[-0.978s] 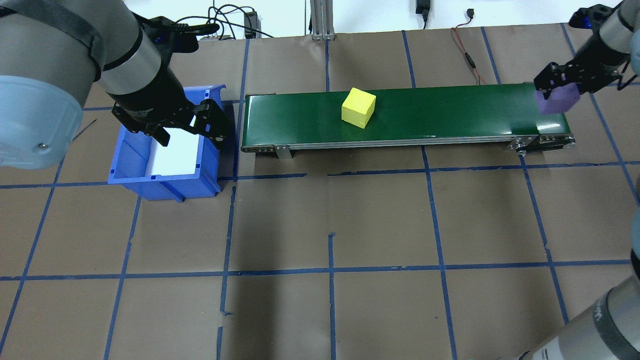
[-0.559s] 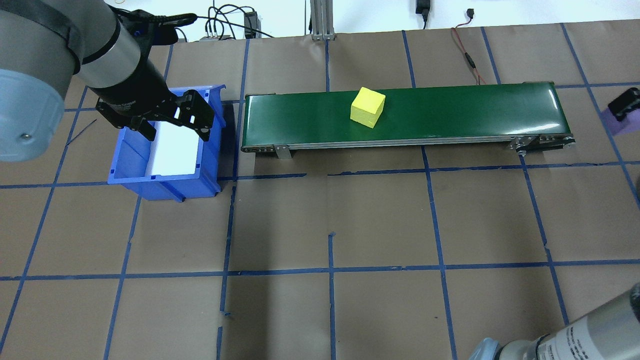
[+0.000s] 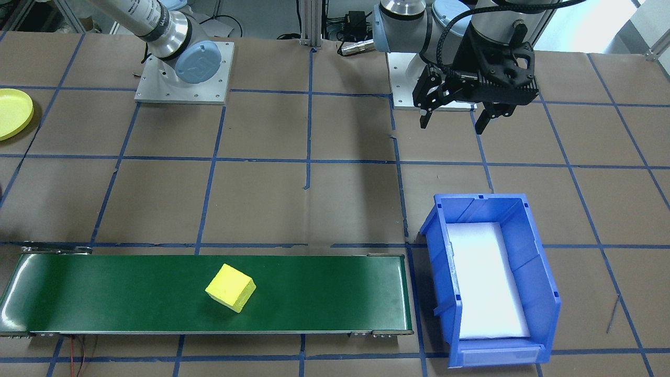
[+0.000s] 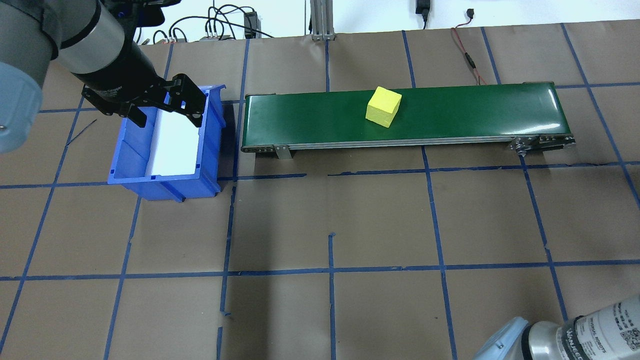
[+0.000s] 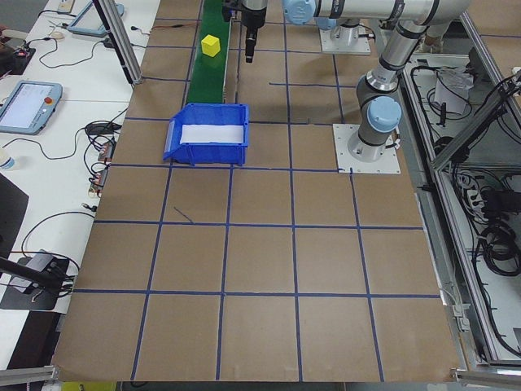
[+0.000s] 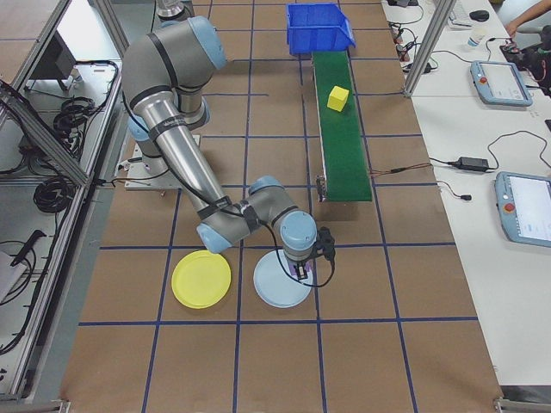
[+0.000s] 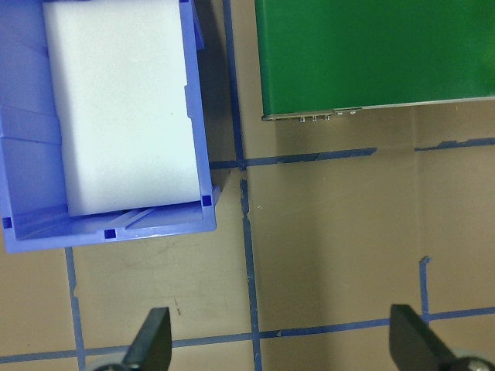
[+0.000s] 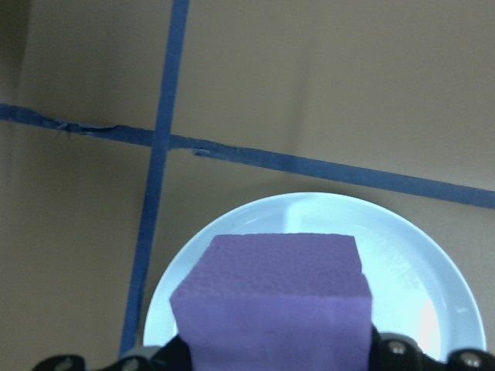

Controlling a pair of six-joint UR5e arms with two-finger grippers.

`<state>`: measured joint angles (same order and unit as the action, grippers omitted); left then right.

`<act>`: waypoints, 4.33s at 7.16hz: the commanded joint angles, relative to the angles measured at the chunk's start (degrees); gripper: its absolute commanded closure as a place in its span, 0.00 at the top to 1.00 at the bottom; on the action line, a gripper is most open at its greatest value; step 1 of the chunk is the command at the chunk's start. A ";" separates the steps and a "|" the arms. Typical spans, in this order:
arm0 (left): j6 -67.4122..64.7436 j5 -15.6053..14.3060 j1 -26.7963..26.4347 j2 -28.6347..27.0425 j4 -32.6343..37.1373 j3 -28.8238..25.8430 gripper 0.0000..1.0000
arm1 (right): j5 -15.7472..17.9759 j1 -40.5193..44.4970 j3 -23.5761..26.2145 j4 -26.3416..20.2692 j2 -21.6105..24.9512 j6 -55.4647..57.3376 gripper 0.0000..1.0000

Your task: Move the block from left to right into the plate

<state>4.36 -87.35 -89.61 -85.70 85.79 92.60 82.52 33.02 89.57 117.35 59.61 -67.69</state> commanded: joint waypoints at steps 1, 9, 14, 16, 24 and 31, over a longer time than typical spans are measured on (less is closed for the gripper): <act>-0.06 -0.27 0.13 0.01 -0.18 -0.49 1.00 | -0.17 -1.91 0.95 1.48 -1.26 -1.05 1.00; 0.03 -0.10 -1.09 -0.34 0.08 0.56 1.00 | -6.40 10.61 1.13 -0.63 8.75 8.68 1.00; -0.06 -0.19 -1.18 0.27 0.08 -0.40 1.00 | -6.49 32.24 1.48 -4.50 10.70 41.93 1.00; -0.06 -0.97 -0.92 2.02 0.86 0.90 1.00 | -6.58 36.75 2.18 -4.67 10.70 54.17 1.00; 0.12 3.77 -1.27 0.98 -0.01 0.21 1.00 | -13.88 40.19 1.83 6.21 0.69 77.62 0.99; 0.03 3.33 -1.10 2.56 -0.80 -0.32 1.00 | -3.52 19.53 1.48 -10.26 8.68 35.99 0.36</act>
<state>4.41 -83.89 -90.73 -83.52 85.15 92.15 77.20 61.63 90.78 112.35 67.27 -17.67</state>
